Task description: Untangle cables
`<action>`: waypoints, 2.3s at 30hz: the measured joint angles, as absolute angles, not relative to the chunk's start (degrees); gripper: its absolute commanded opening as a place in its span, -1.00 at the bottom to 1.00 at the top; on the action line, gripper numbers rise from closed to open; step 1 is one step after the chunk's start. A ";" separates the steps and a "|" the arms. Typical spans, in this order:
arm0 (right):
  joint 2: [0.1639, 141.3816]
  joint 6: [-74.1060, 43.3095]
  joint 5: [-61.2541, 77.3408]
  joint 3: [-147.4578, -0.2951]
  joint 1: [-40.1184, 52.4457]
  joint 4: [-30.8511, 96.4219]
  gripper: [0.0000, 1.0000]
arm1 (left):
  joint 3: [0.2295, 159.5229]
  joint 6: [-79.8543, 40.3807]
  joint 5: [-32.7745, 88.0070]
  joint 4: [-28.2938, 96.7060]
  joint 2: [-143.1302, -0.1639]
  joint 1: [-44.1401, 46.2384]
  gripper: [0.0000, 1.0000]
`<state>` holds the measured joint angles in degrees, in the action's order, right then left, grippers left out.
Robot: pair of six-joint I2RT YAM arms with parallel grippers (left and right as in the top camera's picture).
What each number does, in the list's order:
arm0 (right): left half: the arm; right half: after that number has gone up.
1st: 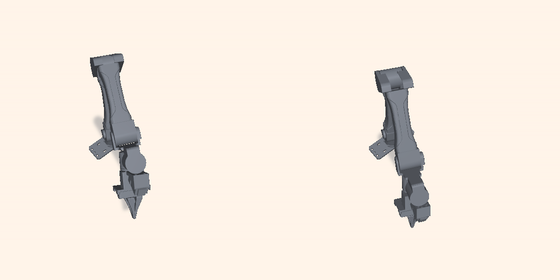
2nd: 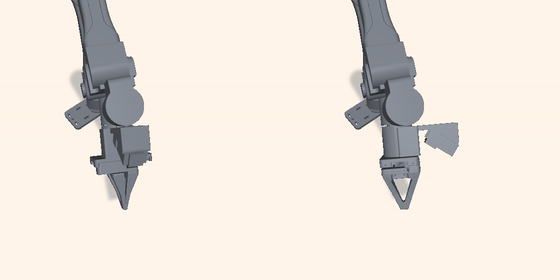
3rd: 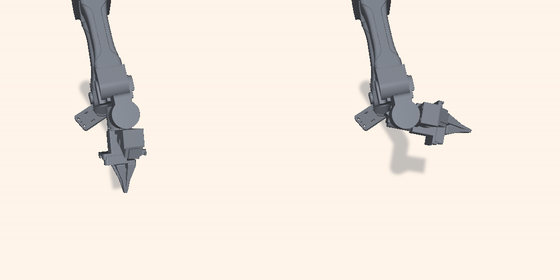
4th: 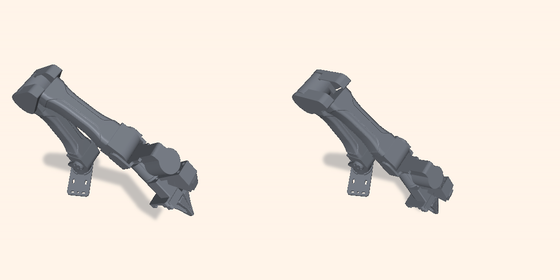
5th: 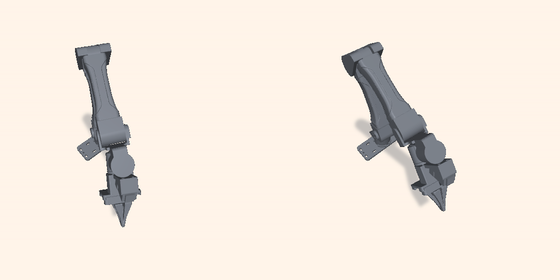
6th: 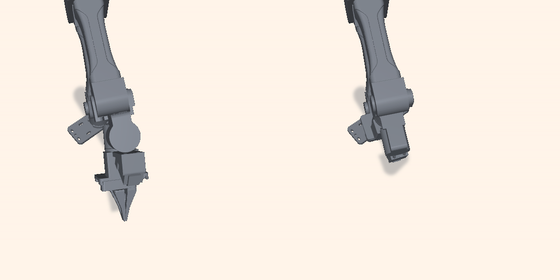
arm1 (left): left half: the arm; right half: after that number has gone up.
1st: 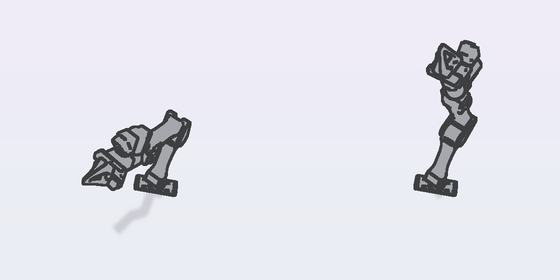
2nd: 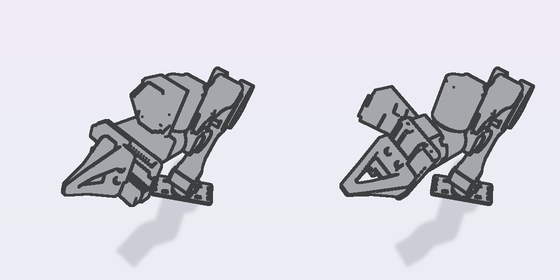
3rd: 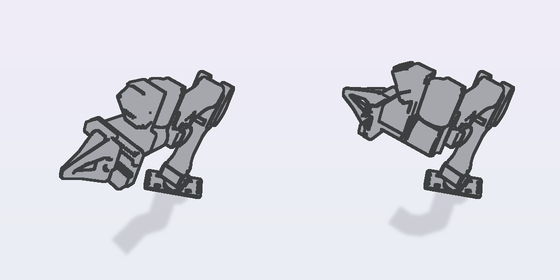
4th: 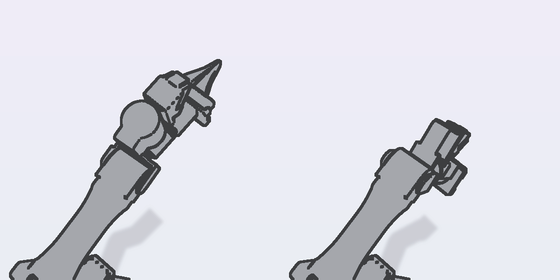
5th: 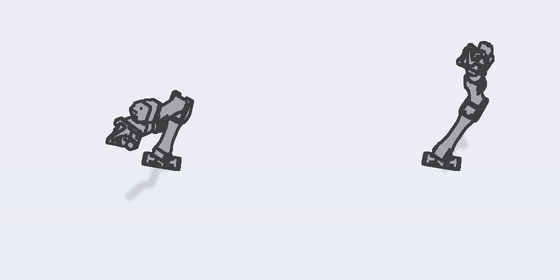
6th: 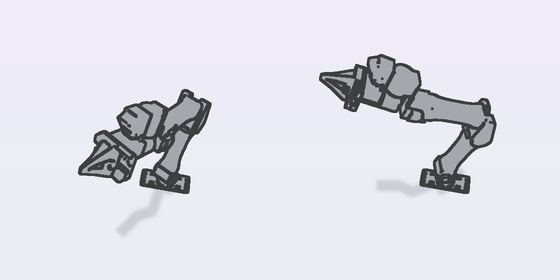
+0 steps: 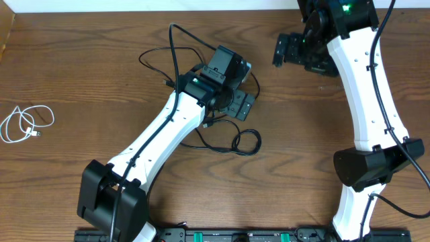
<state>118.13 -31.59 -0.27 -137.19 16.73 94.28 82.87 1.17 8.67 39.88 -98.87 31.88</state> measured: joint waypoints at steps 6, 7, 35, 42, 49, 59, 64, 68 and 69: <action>118.13 -31.73 2.11 -137.19 16.56 94.76 0.99 | 82.89 1.78 8.69 35.68 -98.91 31.88 0.93; 118.13 -31.57 2.46 -137.19 16.27 94.83 0.99 | 82.89 1.78 8.73 35.66 -98.91 31.88 0.93; 118.13 -29.43 3.25 -132.70 -3.53 97.10 0.99 | 102.94 4.10 12.99 47.81 -123.33 31.35 0.93; 118.13 -29.43 3.20 -131.02 -3.46 97.03 0.98 | 102.56 4.99 11.88 49.04 -128.27 30.94 0.68; 118.13 -29.43 3.22 -131.02 -3.46 97.06 0.99 | 98.85 7.53 9.41 47.09 -128.27 30.98 0.66; 118.13 -29.43 3.20 -131.02 -3.46 97.06 0.99 | 95.50 8.05 6.02 41.74 -127.74 31.03 0.35; 118.13 -29.43 3.22 -131.02 -3.46 97.06 0.98 | 95.37 8.67 5.65 41.36 -127.74 31.00 -0.03; 118.13 -29.43 3.22 -131.02 -3.46 97.03 0.98 | 95.35 8.93 5.89 41.36 -127.74 31.03 -0.49; 118.13 -29.43 3.22 -131.02 -3.46 97.06 0.99 | 95.35 9.19 5.91 41.39 -127.74 31.03 -0.61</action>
<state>118.13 -29.43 3.22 -131.02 -3.46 97.06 95.35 9.19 5.91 41.39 -127.74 31.03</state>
